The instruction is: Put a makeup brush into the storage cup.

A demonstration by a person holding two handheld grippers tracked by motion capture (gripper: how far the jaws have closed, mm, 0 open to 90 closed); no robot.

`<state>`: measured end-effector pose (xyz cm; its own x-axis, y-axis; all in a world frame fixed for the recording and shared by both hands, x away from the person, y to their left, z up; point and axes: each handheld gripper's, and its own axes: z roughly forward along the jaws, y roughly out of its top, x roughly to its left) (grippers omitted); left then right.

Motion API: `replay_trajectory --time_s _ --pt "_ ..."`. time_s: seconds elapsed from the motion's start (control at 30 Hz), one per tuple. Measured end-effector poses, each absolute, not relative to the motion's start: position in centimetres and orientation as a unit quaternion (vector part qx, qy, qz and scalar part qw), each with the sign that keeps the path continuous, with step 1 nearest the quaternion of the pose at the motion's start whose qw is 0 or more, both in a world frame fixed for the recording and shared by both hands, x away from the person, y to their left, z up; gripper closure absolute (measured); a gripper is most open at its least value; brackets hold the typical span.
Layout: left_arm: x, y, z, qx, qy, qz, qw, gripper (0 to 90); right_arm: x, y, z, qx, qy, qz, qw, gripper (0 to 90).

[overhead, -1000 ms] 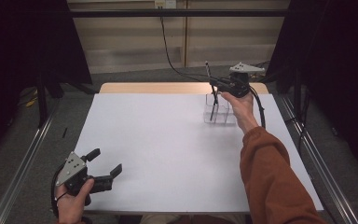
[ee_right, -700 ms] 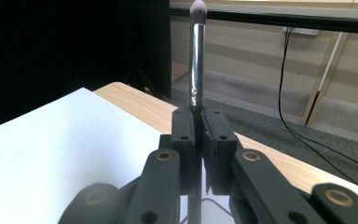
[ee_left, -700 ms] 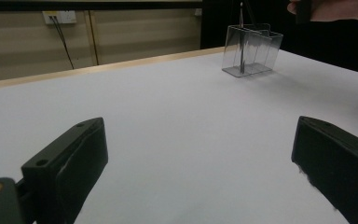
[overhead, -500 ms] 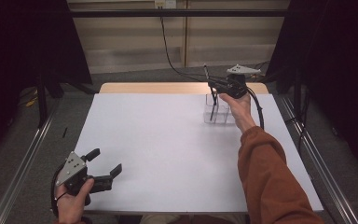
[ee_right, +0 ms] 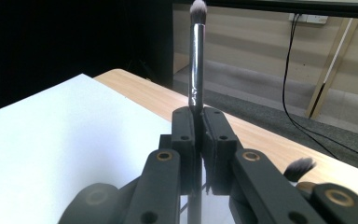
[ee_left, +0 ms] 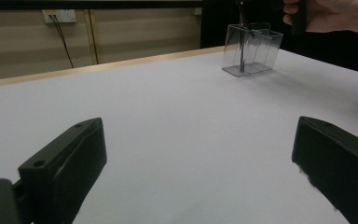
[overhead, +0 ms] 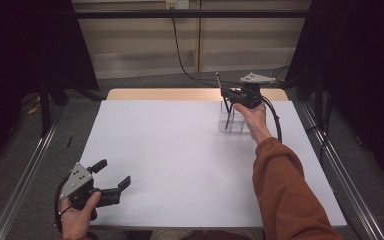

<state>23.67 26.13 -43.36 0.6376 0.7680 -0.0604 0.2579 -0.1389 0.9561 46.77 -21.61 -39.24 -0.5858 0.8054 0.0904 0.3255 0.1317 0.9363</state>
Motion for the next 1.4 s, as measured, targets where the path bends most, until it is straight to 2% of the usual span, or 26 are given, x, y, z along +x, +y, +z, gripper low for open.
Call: replay_trajectory --time_s 1.0,1.2,1.4 --pt "23.7 25.9 -43.4 0.723 0.353 0.232 0.546 3.2 45.8 -22.7 -41.5 0.412 0.717 0.518 0.217 83.8" --pt "23.7 25.9 -43.4 0.723 0.353 0.232 0.546 3.1 45.8 -22.8 -41.7 0.421 0.714 0.518 0.211 77.5" --pt "23.8 25.9 -43.3 0.722 0.353 0.233 0.548 3.2 45.3 -22.8 -41.1 0.415 0.707 0.53 0.218 67.0"
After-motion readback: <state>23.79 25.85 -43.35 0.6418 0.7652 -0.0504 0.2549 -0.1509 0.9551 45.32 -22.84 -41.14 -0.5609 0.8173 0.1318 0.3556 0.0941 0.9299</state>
